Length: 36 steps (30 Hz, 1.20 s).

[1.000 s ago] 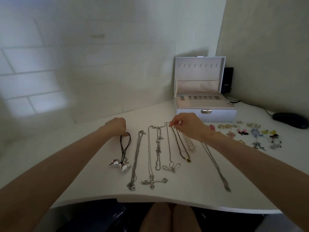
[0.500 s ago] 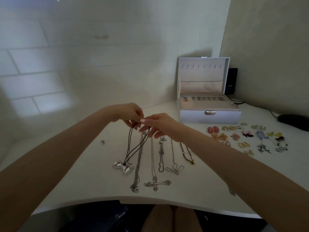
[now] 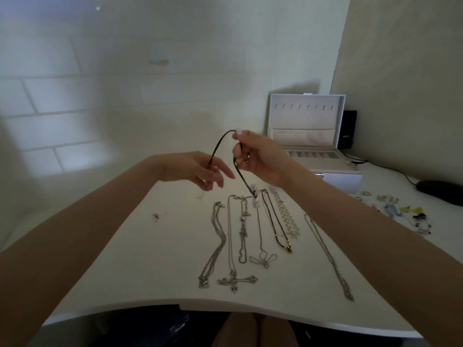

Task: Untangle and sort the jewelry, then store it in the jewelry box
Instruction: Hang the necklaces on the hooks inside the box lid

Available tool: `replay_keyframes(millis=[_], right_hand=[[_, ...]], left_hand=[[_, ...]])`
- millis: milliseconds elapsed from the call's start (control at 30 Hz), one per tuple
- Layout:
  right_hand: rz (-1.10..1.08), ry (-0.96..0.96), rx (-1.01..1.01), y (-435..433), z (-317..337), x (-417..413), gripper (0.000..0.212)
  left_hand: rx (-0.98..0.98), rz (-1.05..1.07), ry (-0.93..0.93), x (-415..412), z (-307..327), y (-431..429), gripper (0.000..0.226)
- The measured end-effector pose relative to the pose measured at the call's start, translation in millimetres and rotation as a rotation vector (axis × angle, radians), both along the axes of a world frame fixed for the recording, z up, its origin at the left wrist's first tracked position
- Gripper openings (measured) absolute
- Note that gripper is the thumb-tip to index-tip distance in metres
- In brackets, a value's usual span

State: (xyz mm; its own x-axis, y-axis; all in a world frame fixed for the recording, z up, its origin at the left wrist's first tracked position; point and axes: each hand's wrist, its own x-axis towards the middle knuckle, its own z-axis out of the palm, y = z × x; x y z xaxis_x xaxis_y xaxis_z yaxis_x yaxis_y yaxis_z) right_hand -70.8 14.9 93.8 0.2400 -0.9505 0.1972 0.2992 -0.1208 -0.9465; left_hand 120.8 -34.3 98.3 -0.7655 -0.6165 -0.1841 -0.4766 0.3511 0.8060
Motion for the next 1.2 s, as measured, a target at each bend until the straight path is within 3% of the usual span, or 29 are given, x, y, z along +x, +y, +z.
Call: replay_keyframes(millis=[67,233,367,667,1200], right_hand=[[-0.027,-0.037,-0.025,-2.5,7.8,-6.9,0.013],[-0.146,-0.079,-0.039,-5.2,6.3,-34.6,0.014],[-0.218,-0.140,-0.038,-2.2,0.7,-56.9,0.015],[-0.323,-0.195,0.010,6.6,-0.7,-84.8,0.014],[-0.356,-0.242,-0.015,17.5,12.3,-96.6,0.015]], left_hand=[[-0.042,-0.001,0.038,-19.3,-3.6,4.1,0.030],[-0.203,0.053,0.113,-60.8,-11.9,8.5,0.011],[-0.292,0.108,0.144,-76.3,-18.8,7.3,0.010],[-0.295,0.274,0.375,-95.5,-30.5,4.3,0.010],[-0.301,0.258,0.397,-125.8,-24.5,17.1,0.015]])
